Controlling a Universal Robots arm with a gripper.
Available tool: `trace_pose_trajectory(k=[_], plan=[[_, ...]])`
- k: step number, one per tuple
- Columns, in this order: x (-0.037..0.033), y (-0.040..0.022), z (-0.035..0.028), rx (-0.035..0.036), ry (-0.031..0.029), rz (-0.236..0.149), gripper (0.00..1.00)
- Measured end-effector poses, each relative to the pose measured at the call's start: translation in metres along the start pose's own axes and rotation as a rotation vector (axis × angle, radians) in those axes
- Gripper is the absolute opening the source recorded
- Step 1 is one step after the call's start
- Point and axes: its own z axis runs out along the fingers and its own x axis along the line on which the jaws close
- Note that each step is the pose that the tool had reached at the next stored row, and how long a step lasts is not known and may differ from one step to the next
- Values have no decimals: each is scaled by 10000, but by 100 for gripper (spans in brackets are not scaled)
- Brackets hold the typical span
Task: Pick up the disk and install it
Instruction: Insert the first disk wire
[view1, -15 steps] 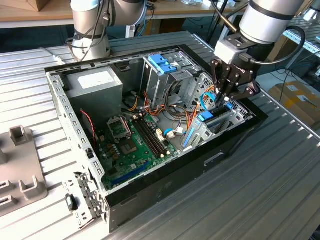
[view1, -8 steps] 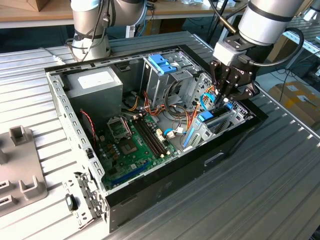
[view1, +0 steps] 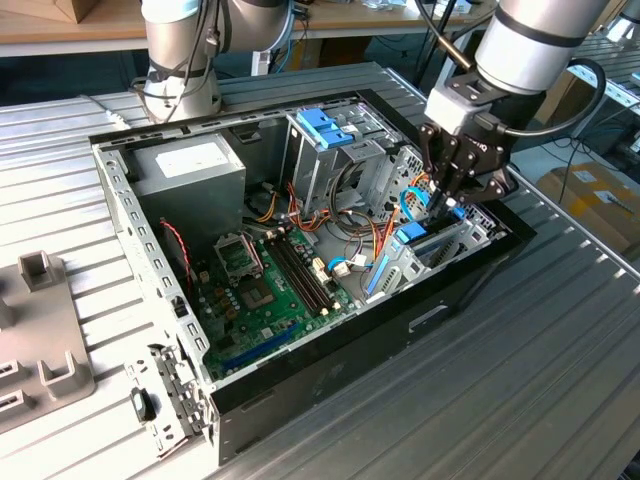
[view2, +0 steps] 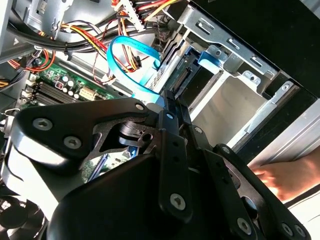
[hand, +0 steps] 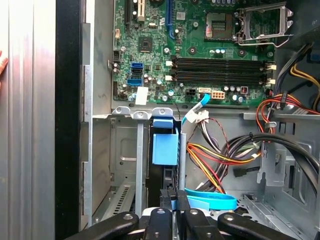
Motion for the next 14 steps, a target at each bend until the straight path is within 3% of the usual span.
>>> trace_pose_trajectory(k=[14], plan=[[5,12,7,48,-10,-56,16]])
